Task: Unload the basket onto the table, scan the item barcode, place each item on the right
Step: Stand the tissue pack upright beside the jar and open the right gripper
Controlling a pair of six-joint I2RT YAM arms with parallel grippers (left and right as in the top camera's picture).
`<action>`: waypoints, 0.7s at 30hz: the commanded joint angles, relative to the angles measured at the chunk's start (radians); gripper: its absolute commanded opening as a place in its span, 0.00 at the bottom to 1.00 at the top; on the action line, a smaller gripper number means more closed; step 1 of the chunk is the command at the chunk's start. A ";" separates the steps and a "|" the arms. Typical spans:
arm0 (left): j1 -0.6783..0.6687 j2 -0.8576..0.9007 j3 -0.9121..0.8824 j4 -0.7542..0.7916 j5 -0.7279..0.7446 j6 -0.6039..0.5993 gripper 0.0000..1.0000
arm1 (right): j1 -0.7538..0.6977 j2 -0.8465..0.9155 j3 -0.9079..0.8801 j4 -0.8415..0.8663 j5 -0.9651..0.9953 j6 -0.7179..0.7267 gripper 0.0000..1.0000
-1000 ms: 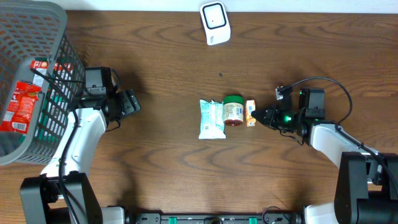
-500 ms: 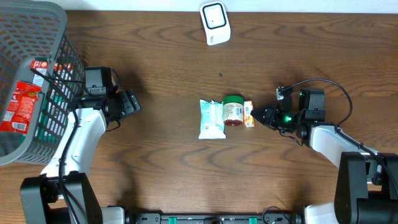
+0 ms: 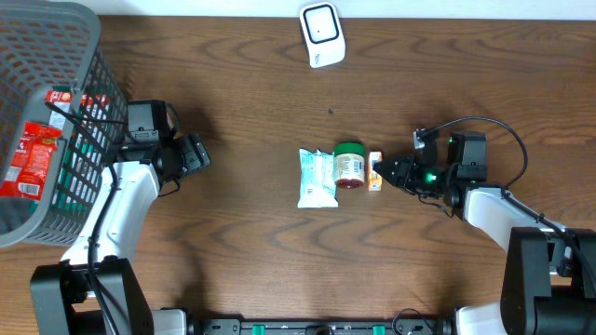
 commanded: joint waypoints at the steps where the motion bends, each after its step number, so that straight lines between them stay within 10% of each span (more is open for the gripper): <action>1: 0.003 -0.008 0.013 0.001 -0.006 -0.002 0.86 | -0.005 0.005 0.011 0.003 -0.014 -0.022 0.35; 12: 0.003 -0.008 0.013 0.001 -0.006 -0.002 0.86 | -0.006 -0.076 0.052 -0.005 0.060 -0.042 0.55; 21: 0.003 -0.008 0.013 0.001 -0.006 -0.002 0.86 | -0.006 -0.080 0.090 -0.116 0.163 -0.133 0.53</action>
